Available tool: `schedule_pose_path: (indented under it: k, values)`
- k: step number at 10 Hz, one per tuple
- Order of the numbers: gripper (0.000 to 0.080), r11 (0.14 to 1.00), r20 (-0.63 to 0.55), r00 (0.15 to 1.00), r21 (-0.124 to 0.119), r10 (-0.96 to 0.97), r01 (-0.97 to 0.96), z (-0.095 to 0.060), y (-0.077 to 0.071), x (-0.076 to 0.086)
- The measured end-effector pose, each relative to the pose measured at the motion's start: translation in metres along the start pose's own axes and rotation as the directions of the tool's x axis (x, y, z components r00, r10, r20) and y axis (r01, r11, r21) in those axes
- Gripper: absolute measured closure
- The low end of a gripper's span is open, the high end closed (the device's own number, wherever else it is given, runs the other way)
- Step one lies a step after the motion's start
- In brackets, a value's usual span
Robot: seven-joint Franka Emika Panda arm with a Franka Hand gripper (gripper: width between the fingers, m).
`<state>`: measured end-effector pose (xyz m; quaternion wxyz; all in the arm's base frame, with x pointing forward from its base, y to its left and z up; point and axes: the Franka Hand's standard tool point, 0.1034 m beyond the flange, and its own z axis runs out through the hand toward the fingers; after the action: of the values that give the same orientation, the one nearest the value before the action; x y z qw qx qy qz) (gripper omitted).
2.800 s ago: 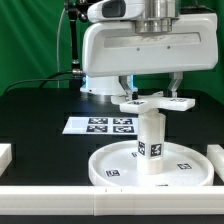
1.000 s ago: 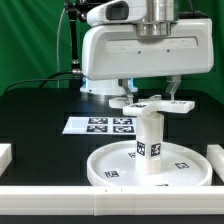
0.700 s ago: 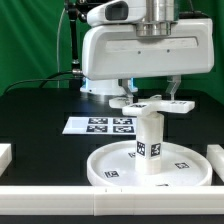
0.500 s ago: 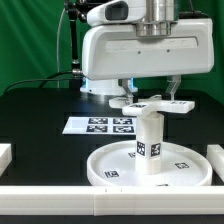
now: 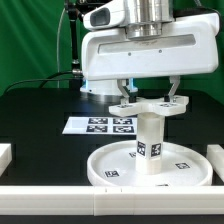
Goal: Assemble round table
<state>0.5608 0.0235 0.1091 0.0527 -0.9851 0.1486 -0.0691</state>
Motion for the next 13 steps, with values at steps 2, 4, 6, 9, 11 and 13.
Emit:
schedule_pose_path:
  k: [2, 4, 6, 9, 11, 13]
  values:
    - [0.0357, 1.000, 0.000, 1.000, 0.000, 0.000, 0.000, 0.0000, 0.0000, 0.0000]
    - [0.0357, 1.000, 0.000, 1.000, 0.000, 0.000, 0.000, 0.0000, 0.0000, 0.0000]
    - [0.0357, 1.000, 0.000, 1.000, 0.000, 0.000, 0.000, 0.0000, 0.0000, 0.0000]
    - [0.0357, 0.988, -0.008, 0.988, 0.009, 0.152, -0.152, 0.0000, -0.0023, -0.0016]
    - [0.0357, 0.929, -0.015, 0.929, 0.028, 0.370, -0.370, 0.0008, -0.0093, -0.0045]
    - [0.0357, 0.871, -0.008, 0.872, 0.034, 0.490, -0.489, 0.0010, -0.0100, -0.0050]
